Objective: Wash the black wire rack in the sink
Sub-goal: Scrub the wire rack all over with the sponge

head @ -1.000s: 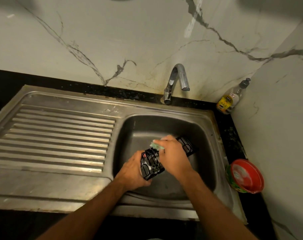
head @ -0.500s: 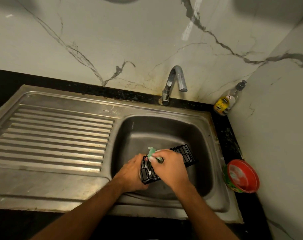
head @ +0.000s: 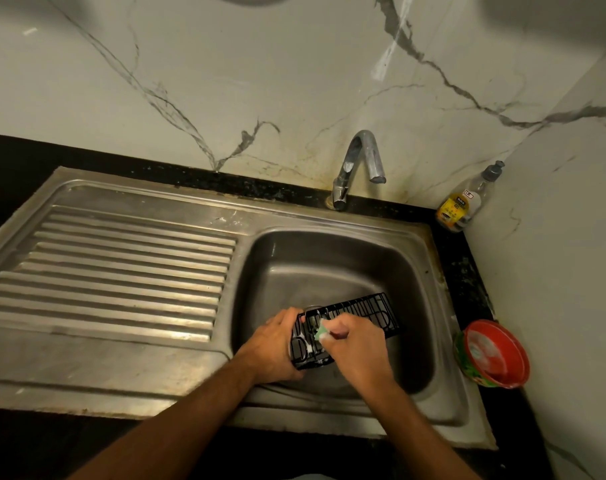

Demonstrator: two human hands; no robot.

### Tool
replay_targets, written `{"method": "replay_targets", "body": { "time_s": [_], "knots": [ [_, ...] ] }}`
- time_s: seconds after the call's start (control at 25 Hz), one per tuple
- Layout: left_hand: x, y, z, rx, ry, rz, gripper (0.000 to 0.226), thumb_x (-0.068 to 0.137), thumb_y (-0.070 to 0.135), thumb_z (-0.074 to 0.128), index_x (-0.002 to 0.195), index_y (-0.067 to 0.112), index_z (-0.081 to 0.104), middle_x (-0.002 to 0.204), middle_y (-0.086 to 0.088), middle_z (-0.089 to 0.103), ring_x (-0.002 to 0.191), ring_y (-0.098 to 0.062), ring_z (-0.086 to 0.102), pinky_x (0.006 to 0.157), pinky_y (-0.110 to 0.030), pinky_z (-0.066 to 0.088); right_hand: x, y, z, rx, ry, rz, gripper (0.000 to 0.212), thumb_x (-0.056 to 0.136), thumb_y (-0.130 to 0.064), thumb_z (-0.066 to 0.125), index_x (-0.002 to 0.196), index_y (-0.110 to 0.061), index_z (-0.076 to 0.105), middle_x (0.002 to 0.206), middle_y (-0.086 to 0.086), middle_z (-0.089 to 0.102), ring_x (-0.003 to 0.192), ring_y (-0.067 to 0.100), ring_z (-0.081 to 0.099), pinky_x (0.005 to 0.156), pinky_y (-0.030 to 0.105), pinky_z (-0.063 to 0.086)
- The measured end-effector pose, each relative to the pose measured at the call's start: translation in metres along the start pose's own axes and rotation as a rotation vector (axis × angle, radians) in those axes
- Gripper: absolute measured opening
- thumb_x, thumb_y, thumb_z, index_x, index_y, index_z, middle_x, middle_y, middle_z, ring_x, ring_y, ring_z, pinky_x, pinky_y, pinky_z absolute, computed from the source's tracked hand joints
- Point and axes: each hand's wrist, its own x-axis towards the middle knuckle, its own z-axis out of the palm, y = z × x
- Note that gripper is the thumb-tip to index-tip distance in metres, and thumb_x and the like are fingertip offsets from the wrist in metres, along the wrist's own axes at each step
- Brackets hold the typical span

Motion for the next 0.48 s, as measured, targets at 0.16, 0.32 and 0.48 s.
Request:
{"method": "replay_targets", "body": {
  "time_s": [0.16, 0.32, 0.48],
  "knots": [
    [0.001, -0.001, 0.001, 0.035, -0.009, -0.001, 0.089, 0.055, 0.044, 0.086, 0.129, 0.034, 0.037, 0.123, 0.010, 0.051, 0.117, -0.014, 0.055, 0.100, -0.027, 0.046, 0.008, -0.014, -0.004, 0.028, 0.026, -0.102, 0.011, 0.082, -0.018, 0.074, 0.090, -0.024, 0.078, 0.090, -0.013, 0.073, 0.083, -0.004, 0.063, 0.083, 0.005, 0.044],
    [-0.001, 0.002, 0.002, 0.076, -0.044, 0.033, 0.088, 0.060, 0.046, 0.086, 0.131, 0.030, 0.037, 0.126, 0.007, 0.049, 0.119, -0.016, 0.052, 0.102, -0.027, 0.043, 0.008, -0.007, -0.006, -0.161, -0.032, -0.444, 0.019, 0.086, -0.012, 0.066, 0.091, -0.024, 0.079, 0.103, -0.013, 0.068, 0.096, -0.004, 0.055, 0.092, 0.004, 0.034],
    [0.002, -0.002, 0.004, 0.020, -0.025, 0.013, 0.089, 0.058, 0.045, 0.083, 0.132, 0.035, 0.035, 0.127, 0.010, 0.053, 0.116, -0.016, 0.059, 0.099, -0.025, 0.046, -0.010, 0.015, -0.019, -0.255, -0.097, -0.654, 0.023, 0.080, -0.006, 0.064, 0.091, -0.022, 0.076, 0.101, -0.011, 0.066, 0.095, 0.008, 0.055, 0.087, 0.026, 0.051]
  ]
}}
